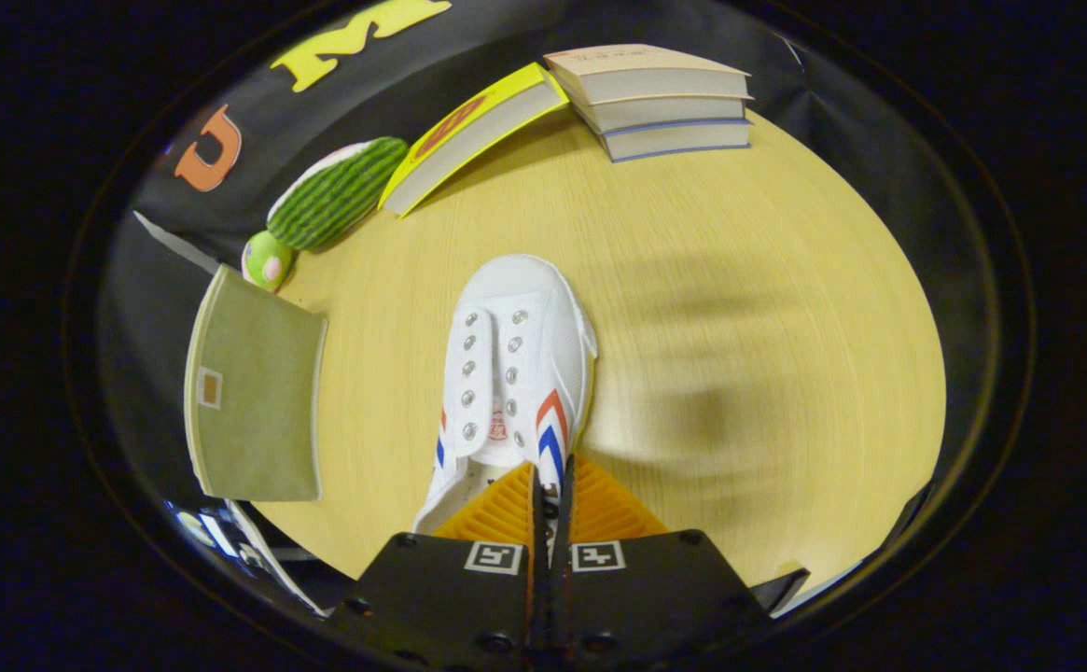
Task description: Open the storage box then place both shoes into the box .Put the left shoe in first, then the right shoe, with the right side of both shoes facing outward in a uniform manner.
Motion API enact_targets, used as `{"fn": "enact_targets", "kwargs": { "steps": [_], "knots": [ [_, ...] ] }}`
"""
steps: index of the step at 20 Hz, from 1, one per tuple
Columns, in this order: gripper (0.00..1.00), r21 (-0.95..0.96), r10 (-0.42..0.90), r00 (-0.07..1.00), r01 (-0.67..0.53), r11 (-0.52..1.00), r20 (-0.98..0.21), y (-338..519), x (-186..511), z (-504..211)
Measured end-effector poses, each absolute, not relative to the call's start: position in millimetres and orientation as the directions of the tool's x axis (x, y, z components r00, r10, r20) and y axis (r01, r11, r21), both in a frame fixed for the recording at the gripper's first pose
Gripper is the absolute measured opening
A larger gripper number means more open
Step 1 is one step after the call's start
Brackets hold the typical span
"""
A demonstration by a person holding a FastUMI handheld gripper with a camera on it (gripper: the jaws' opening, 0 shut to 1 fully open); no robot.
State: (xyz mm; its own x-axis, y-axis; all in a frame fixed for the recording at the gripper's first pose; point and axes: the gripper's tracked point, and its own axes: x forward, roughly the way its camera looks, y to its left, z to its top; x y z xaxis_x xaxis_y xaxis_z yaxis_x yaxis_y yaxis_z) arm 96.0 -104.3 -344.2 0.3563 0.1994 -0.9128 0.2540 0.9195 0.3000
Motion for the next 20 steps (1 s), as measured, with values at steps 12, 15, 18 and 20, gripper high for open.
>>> {"fn": "enact_targets", "kwargs": {
  "steps": [12,15,18,20],
  "knots": [
    [0.06,0.457,0.256,0.571,0.24,0.857,-0.78,50,118,-152],
    [0.06,0.443,0.264,0.58,0.19,0.876,-0.771,108,129,-127],
    [0.06,0.433,0.258,0.579,0.184,0.883,-0.773,160,138,-124],
    [0.06,0.41,0.233,0.566,0.206,0.889,-0.791,184,140,-132]
  ]
}}
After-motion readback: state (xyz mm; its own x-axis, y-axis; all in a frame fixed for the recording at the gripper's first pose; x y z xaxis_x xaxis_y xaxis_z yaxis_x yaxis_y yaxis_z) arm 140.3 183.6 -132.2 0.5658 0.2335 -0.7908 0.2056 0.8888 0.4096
